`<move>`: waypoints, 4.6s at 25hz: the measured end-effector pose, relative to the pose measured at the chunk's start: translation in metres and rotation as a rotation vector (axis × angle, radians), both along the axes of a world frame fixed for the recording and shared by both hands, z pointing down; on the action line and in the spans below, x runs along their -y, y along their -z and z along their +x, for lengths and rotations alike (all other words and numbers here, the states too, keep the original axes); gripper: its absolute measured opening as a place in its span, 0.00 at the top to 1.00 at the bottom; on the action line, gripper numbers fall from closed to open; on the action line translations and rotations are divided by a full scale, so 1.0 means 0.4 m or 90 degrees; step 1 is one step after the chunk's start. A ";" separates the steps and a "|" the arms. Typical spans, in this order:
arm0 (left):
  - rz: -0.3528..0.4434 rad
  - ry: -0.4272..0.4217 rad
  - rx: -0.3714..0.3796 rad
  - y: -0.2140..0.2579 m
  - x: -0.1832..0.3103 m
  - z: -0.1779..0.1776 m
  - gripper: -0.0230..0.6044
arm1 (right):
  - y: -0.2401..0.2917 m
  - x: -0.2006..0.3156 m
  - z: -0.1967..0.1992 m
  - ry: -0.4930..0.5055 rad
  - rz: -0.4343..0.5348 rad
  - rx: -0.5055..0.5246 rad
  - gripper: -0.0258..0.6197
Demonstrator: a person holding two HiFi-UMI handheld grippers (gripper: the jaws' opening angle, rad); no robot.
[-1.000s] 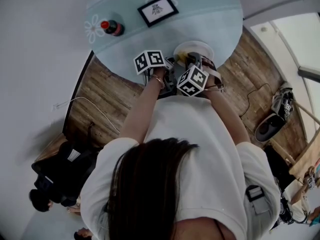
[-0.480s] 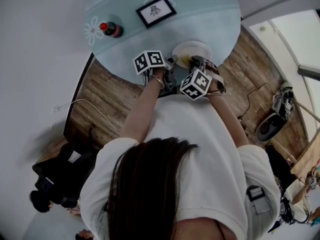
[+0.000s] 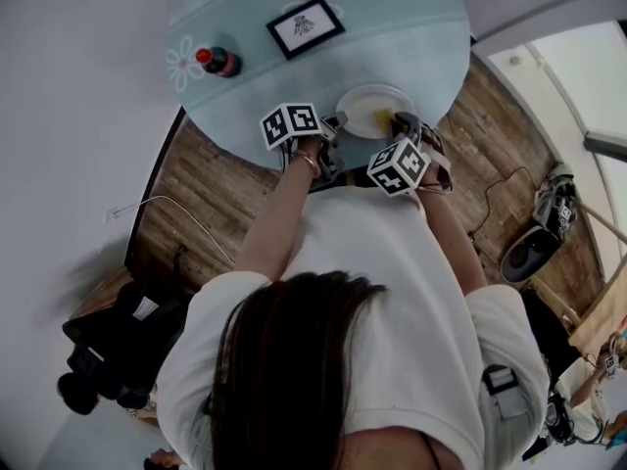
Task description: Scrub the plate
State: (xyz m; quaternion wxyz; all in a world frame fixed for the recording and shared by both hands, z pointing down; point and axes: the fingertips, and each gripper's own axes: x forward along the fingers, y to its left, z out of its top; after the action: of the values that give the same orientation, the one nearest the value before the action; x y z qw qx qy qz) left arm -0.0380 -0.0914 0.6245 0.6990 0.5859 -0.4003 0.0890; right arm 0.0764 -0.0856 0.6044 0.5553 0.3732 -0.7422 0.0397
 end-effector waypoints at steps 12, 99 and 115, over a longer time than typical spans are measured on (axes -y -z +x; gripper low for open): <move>0.005 0.000 0.014 -0.002 0.002 0.000 0.89 | -0.001 0.035 0.066 -0.061 0.014 0.019 0.87; 0.095 0.041 0.011 0.042 0.000 -0.099 0.91 | 0.013 -0.078 -0.149 0.139 -0.073 0.059 0.87; 0.098 0.031 0.024 0.050 0.006 -0.055 0.91 | 0.009 -0.028 0.058 -0.066 -0.067 0.107 0.87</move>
State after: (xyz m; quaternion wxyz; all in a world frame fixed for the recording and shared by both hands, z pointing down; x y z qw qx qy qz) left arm -0.0602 -0.0937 0.6047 0.6462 0.6260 -0.4334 0.0521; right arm 0.0994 -0.0743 0.6010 0.5072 0.3768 -0.7625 0.1386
